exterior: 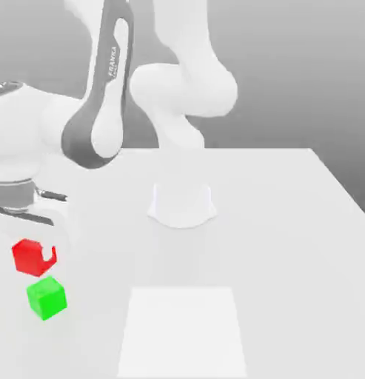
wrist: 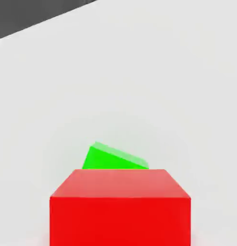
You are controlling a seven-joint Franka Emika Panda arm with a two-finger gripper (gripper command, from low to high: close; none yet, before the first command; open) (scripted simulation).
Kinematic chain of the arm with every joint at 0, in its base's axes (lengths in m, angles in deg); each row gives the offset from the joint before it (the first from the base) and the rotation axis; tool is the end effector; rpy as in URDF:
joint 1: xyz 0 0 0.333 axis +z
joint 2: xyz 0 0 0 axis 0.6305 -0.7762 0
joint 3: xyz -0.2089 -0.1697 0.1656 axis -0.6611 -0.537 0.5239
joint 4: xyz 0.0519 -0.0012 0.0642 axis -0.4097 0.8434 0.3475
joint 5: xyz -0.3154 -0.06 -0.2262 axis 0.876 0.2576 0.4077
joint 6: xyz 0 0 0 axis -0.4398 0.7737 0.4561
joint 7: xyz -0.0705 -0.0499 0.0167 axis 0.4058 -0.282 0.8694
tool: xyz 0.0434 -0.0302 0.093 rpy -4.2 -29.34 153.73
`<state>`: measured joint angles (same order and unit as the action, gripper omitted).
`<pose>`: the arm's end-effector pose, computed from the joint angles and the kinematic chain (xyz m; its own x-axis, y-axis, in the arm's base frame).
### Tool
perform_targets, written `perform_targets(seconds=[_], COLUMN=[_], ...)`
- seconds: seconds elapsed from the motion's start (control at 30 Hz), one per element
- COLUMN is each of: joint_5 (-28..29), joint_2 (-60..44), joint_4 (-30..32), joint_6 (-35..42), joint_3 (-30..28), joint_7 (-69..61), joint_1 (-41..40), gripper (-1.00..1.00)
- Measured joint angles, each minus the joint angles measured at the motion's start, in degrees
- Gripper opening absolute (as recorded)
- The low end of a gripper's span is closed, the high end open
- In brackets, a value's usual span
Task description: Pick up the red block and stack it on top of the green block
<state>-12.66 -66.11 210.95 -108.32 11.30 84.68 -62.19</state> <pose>0.3421 -0.2560 0.2007 0.4195 -0.9078 0.0001 -0.9078 -0.4195 -0.0026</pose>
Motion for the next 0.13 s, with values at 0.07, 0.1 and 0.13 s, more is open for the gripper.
perform_targets(seconds=[0.07, 0.1, 0.13], joint_5=[-1.83, -1.83, -1.83], joint_2=[-2.98, -2.98, -2.98], joint_4=[-0.11, -0.11, -0.11], joint_6=[-2.7, -2.7, -2.7], joint_3=[1.15, 1.15, 1.15], joint_7=[-1.33, -1.33, -1.33], joint_1=[-0.79, -0.79, -0.79], gripper=[1.0, 1.0, 1.0])
